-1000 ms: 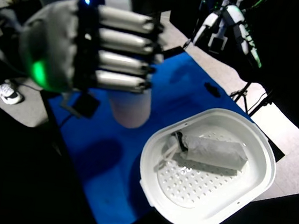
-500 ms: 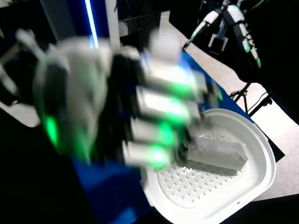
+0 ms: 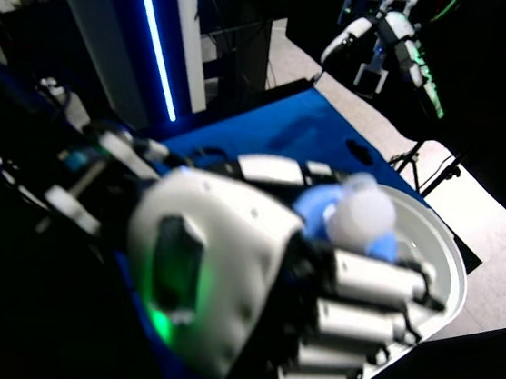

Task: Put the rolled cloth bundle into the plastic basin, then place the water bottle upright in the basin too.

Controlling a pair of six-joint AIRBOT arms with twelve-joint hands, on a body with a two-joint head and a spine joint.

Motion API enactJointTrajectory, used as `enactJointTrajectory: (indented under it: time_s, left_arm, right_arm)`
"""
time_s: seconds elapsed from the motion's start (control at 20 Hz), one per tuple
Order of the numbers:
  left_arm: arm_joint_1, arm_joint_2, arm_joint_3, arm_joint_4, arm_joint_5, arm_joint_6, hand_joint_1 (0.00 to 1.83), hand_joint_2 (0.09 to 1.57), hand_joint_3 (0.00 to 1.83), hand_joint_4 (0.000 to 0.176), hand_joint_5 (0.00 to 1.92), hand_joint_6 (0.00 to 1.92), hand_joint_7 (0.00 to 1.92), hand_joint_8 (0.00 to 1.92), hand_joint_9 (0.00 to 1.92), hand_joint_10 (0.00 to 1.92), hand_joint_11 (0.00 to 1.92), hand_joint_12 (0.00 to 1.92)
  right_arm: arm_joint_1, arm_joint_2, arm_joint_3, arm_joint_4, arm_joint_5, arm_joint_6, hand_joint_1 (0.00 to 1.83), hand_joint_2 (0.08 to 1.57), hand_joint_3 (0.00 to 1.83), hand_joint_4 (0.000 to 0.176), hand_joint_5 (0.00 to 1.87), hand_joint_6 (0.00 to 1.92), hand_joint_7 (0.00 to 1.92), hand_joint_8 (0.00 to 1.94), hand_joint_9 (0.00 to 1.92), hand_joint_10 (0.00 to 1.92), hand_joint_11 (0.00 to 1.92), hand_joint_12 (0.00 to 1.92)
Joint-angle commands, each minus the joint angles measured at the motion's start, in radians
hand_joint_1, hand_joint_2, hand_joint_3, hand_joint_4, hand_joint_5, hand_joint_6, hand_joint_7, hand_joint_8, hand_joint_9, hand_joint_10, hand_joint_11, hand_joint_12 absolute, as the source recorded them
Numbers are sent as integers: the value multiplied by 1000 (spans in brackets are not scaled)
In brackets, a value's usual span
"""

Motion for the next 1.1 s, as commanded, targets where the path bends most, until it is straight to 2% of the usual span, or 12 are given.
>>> enactJointTrajectory:
  time_s: [0.0,0.1,0.15,0.2,0.25,0.3,0.5,0.6,0.75,0.9,1.0,1.05]
  left_arm:
    - [-15,-6,7,6,-116,-12,607,801,0,176,56,3,0,0,0,0,0,0]
    - [-38,-13,13,19,-108,-14,607,797,0,176,56,2,0,0,0,0,0,0]
    - [-50,-17,17,27,-105,-17,611,793,0,176,50,0,0,0,0,0,0,0]
    - [-55,-19,19,30,-103,-19,615,796,0,176,50,0,0,0,0,0,0,0]
    - [-61,-22,21,35,-102,-21,600,795,0,176,51,1,0,0,0,0,0,0]
    - [-66,-27,23,38,-99,-22,595,790,0,176,50,0,0,0,0,0,0,0]
    - [-73,-41,27,43,-90,-27,634,792,0,176,49,1,0,0,0,0,0,0]
    - [-73,-41,27,43,-88,-31,648,795,0,176,56,3,0,0,0,0,0,0]
    - [-73,-42,29,43,-89,-35,630,799,1,176,52,1,0,0,0,0,0,0]
    - [-73,-47,29,43,-92,-38,641,801,1,175,54,1,0,0,0,0,0,0]
    - [-73,-48,29,43,-97,-39,642,808,3,176,55,1,0,0,0,0,0,0]
    - [-73,-49,29,43,-98,-40,649,808,3,176,56,1,0,0,0,0,0,0]
  right_arm:
    - [26,1,5,8,142,19,1209,1146,0,0,950,953,901,1249,777,1219,635,1620]
    - [26,1,11,22,142,19,1203,1144,0,19,926,1028,921,1161,801,951,579,1437]
    - [24,-5,19,31,141,20,1241,1134,0,0,921,888,998,1244,1150,1576,1146,1803]
    - [20,-10,23,35,139,22,1184,1122,0,0,960,960,1076,1105,1267,1479,1270,1703]
    - [15,-16,29,37,139,32,1265,1118,0,0,915,880,1057,1111,1157,1375,1142,1660]
    - [8,-20,34,38,139,51,1260,1112,0,0,924,907,1065,1058,1074,1348,1029,1674]
    - [-17,-24,36,40,139,92,1252,1109,0,0,911,967,1084,988,1114,1417,1092,1708]
    - [-23,-34,36,40,139,95,1273,1101,0,0,952,845,1080,1063,1128,1475,1105,1755]
    - [-24,-51,36,19,140,98,1266,1122,0,0,932,828,1027,1179,1119,1564,1112,1799]
    - [-30,-61,35,2,141,117,1264,1097,0,0,954,865,1095,998,1120,1402,1098,1698]
    - [-45,-66,35,2,145,126,1268,1117,1,0,958,786,1024,1184,1173,1482,1170,1726]
    - [-49,-66,35,2,145,127,1168,1118,1,0,968,979,1034,1079,1203,1502,1194,1735]
